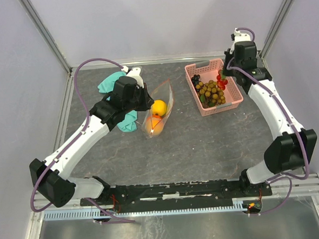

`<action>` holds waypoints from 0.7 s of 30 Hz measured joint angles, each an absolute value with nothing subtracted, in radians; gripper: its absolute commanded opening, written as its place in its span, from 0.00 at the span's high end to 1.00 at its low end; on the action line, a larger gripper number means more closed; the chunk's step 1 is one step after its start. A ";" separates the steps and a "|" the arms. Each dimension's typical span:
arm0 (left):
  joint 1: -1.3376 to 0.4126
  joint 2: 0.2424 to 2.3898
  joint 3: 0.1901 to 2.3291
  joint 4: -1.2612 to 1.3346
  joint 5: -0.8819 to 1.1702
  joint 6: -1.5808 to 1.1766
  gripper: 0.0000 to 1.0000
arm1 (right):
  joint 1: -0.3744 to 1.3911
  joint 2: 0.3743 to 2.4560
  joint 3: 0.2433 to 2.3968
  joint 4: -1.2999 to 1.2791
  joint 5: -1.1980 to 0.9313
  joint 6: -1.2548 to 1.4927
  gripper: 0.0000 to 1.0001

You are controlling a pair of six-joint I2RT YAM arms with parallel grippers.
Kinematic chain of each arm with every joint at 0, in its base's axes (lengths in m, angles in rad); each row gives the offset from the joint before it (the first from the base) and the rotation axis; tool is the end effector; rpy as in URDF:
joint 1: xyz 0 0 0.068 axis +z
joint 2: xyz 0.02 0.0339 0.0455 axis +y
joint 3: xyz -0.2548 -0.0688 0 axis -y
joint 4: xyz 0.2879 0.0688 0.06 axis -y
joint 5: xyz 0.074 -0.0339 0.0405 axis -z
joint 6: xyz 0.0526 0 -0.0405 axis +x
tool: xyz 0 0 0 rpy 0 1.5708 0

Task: Place the food in the zip-top bag and seal the zipper
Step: Pick up the fake fruit from the bin, then place the fake fruit in the zipper food storage bag.

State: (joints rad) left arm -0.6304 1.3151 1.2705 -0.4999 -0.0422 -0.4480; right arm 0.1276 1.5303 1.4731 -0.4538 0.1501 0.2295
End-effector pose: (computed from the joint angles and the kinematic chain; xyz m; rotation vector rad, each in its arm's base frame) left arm 0.2873 -0.2069 0.3416 0.1721 2.1659 -0.5893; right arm 0.4081 0.0444 0.3499 0.1969 2.0667 0.0623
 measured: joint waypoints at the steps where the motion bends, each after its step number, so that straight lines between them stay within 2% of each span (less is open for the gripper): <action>1: -0.630 1.315 1.271 -0.500 -0.042 -0.448 0.97 | 0.142 1.515 1.473 -0.454 0.134 0.236 0.96; 11: -0.630 1.316 1.271 -0.499 -0.042 -0.448 0.97 | 0.345 1.395 1.473 -0.434 -0.005 0.328 0.96; 21: -0.630 1.316 1.271 -0.498 -0.041 -0.461 0.97 | 0.482 1.327 1.412 -0.284 -0.094 0.457 0.96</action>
State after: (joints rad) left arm -0.6300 1.3159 1.2705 -0.4984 -0.0410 -0.4614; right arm 0.4824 1.3273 1.4124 -0.2836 -0.0944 0.4568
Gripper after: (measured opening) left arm 0.043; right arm 0.100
